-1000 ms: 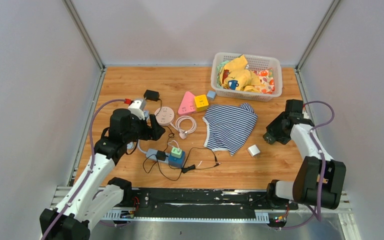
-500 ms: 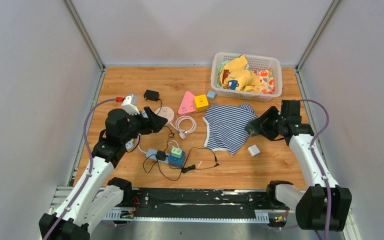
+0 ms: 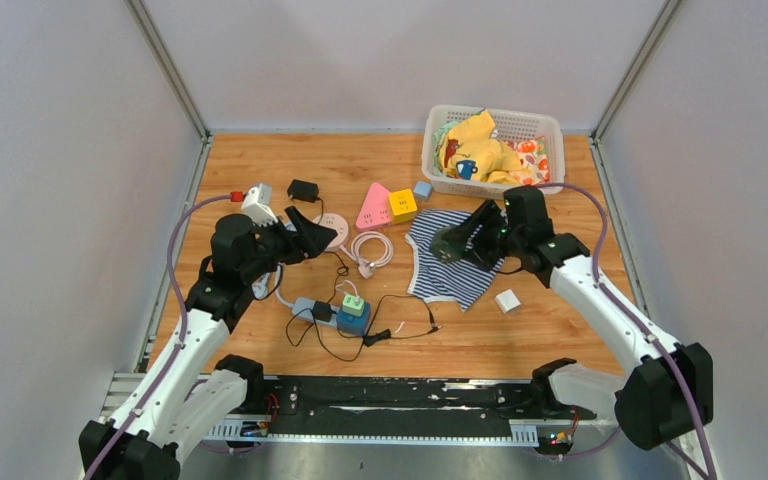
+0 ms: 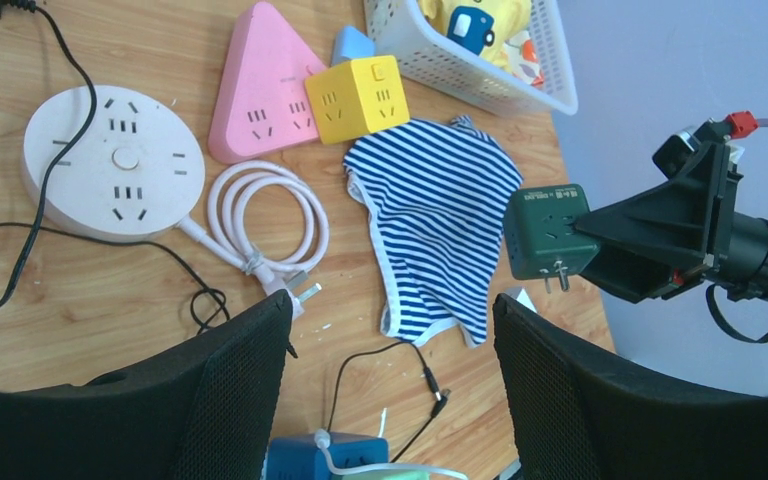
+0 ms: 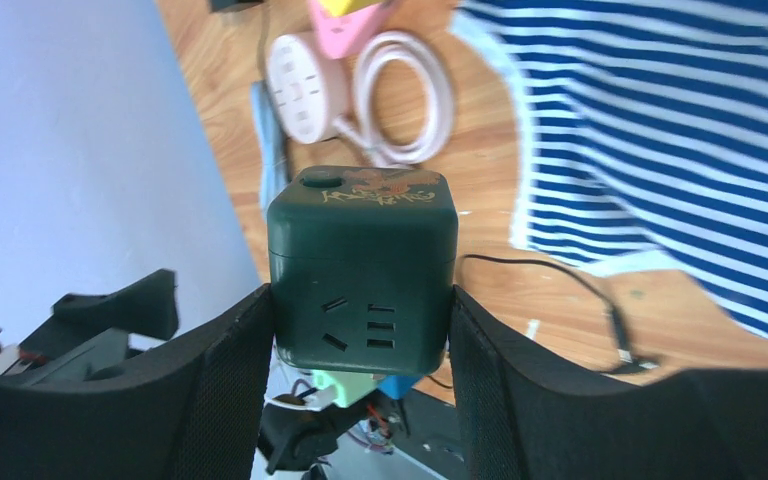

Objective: Insert the plug
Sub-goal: Pick up the plug from the center of the board.

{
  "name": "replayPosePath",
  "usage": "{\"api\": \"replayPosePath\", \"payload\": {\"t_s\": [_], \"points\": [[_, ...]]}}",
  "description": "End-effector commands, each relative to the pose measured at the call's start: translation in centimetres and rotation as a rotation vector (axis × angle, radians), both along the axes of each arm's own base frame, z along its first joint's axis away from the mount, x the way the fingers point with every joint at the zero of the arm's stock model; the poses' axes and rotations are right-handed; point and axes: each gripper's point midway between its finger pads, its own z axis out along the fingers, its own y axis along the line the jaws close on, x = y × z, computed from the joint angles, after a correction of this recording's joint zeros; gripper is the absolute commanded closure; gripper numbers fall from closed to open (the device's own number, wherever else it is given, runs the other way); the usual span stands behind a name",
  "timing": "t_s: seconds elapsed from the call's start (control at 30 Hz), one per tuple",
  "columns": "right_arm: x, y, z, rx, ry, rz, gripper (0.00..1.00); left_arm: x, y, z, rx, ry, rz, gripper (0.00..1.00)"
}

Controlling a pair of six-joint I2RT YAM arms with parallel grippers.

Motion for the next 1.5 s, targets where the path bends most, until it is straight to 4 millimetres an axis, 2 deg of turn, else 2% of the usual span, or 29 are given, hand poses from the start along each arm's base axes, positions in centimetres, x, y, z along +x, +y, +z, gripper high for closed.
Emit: {"api": "replayPosePath", "payload": {"t_s": [0.0, 0.07, 0.2, 0.33, 0.43, 0.57, 0.73, 0.9, 1.2, 1.27, 1.47], "points": [[1.9, 4.9, 5.2, 0.108, -0.101, 0.003, 0.71, 0.5, -0.5, 2.6, -0.051, -0.058, -0.004, 0.26], [2.0, 6.7, 6.1, 0.130, -0.113, 0.016, 0.71, 0.6, -0.6, 2.8, -0.055, -0.060, -0.002, 0.27], [1.7, 10.6, 6.7, 0.162, -0.127, 0.042, 0.72, 0.6, -0.8, 3.1, -0.068, -0.079, -0.009, 0.27], [1.6, 13.8, 7.1, 0.176, -0.139, 0.064, 0.73, 0.4, -1.1, 3.6, -0.078, -0.091, -0.024, 0.20], [1.7, 16.0, 7.1, 0.175, -0.145, 0.078, 0.73, 0.4, -1.3, 3.6, -0.090, -0.085, -0.026, 0.17], [1.5, 18.3, 7.0, 0.177, -0.155, 0.091, 0.73, 0.4, -1.7, 2.9, -0.095, -0.057, -0.041, 0.18], [2.1, 20.3, 7.0, 0.198, -0.161, 0.075, 0.74, 0.5, -2.3, 1.8, -0.097, -0.013, -0.058, 0.22], [1.5, 21.9, 7.8, 0.206, -0.180, 0.109, 0.74, 1.1, -2.0, 1.6, -0.075, -0.020, -0.025, 0.26], [0.2, 23.3, 7.7, 0.228, -0.176, 0.153, 0.74, 2.9, -0.6, 2.1, -0.041, -0.045, 0.081, 0.29], [0.2, 23.5, 7.6, 0.223, -0.180, 0.159, 0.73, 3.3, -0.8, 2.8, -0.060, -0.066, 0.080, 0.30], [-0.5, 23.5, 6.6, 0.204, -0.170, 0.202, 0.72, 2.9, -1.1, 3.4, -0.092, -0.075, 0.066, 0.44]]}}
